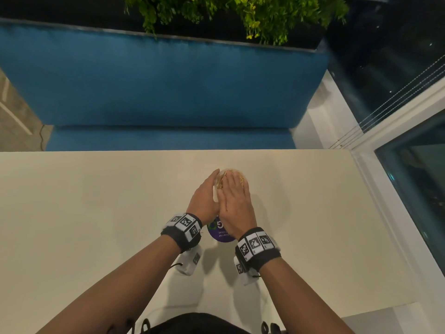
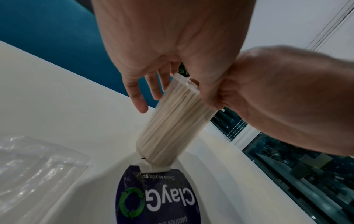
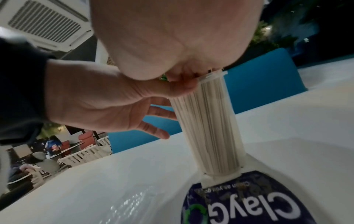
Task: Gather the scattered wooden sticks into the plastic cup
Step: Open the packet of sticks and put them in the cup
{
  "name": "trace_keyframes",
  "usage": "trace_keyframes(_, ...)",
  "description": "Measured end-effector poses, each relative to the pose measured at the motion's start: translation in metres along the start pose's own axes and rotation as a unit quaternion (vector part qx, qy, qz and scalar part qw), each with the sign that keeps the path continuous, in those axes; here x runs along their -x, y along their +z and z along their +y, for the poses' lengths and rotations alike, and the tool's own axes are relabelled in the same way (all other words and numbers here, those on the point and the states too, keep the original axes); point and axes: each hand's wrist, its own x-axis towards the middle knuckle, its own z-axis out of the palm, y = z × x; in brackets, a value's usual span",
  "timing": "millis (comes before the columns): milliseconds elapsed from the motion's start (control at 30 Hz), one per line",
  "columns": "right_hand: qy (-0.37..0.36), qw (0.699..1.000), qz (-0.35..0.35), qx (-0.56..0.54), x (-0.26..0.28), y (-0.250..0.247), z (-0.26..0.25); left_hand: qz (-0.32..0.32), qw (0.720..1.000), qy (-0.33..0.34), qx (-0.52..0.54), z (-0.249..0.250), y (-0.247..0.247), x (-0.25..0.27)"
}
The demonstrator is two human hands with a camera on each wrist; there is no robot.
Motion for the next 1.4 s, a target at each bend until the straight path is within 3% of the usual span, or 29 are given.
trace_keyframes(133, -0.022, 0.998, 0.028, -0.047, 0.003, -0.009, -0.005, 0.001, 1.000, -0.001, -0.003, -0.002, 0.000, -0.001)
trace_keyframes(233, -0.080, 0.997, -0.005, 0.023, 0.005, -0.013, -0.002, -0.001, 1.000, -0.004, -0.003, -0.007, 0.000, -0.001)
trace_keyframes(333, -0.094, 0.991, 0.009, 0.091, 0.006, -0.018, 0.016, 0.001, 1.000, 0.002, -0.017, -0.006, 0.000, -0.002)
trace_keyframes(533, -0.060, 0.992, 0.108, -0.029, 0.004, -0.017, 0.006, 0.007, 1.000, 0.004, -0.015, -0.003, 0.002, -0.001)
trace_keyframes(633, -0.038, 0.996, 0.064, -0.041, 0.005, -0.011, 0.000, -0.001, 1.000, -0.003, -0.010, -0.006, 0.002, -0.002)
trace_keyframes(733, -0.065, 0.998, 0.026, 0.000, 0.007, -0.004, 0.001, -0.003, 1.000, -0.006, -0.003, -0.008, 0.001, -0.002)
trace_keyframes(833, -0.053, 0.996, 0.064, 0.032, 0.005, -0.007, 0.003, -0.001, 1.000, -0.001, -0.006, -0.006, 0.000, -0.002)
trace_keyframes(933, -0.042, 0.993, 0.113, -0.007, 0.004, -0.013, -0.002, 0.000, 1.000, 0.001, -0.001, -0.005, 0.001, -0.002)
trace_keyframes(1100, -0.047, 0.999, 0.007, 0.023, -0.001, -0.005, -0.004, -0.008, 1.000, 0.004, -0.005, -0.012, 0.003, -0.003)
trace_keyframes(1167, -0.048, 0.998, 0.013, 0.040, -0.001, -0.004, 0.001, -0.006, 1.000, 0.000, -0.003, -0.012, 0.002, -0.004)
trace_keyframes(1300, -0.028, 0.993, 0.110, -0.040, 0.007, -0.011, 0.000, -0.002, 1.000, 0.003, -0.008, -0.010, 0.003, -0.003)
trace_keyframes(1400, -0.007, 0.998, 0.053, -0.026, 0.010, -0.007, 0.000, -0.006, 1.000, -0.001, -0.011, -0.013, 0.003, -0.003)
